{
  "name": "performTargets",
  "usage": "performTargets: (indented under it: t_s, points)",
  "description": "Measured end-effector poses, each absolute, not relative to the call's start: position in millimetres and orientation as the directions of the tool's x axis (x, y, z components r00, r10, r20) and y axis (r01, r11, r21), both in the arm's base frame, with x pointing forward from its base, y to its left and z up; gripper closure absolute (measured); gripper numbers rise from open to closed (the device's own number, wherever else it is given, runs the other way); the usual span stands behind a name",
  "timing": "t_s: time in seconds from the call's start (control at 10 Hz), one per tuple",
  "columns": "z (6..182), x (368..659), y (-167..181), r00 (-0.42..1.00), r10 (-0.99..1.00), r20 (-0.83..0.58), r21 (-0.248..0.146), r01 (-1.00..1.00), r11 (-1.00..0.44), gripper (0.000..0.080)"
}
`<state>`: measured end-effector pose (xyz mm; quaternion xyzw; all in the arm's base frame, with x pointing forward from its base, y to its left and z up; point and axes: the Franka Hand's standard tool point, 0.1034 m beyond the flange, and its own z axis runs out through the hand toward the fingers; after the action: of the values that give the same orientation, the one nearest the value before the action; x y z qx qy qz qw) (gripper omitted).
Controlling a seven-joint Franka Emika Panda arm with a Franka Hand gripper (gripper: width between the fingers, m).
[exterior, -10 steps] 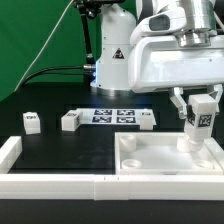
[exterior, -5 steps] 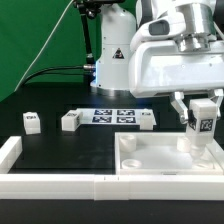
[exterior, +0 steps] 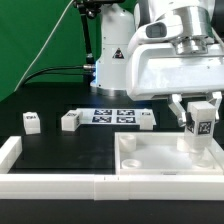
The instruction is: Assemble one leg
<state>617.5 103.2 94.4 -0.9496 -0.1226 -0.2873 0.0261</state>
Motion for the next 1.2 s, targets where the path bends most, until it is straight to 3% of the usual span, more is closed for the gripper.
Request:
performTargets:
  t_s: [1.2]
  points:
    - [75.2,609.0,114.1,0.808,0.231,0.542,0.017,0.264,-0.964,0.0508]
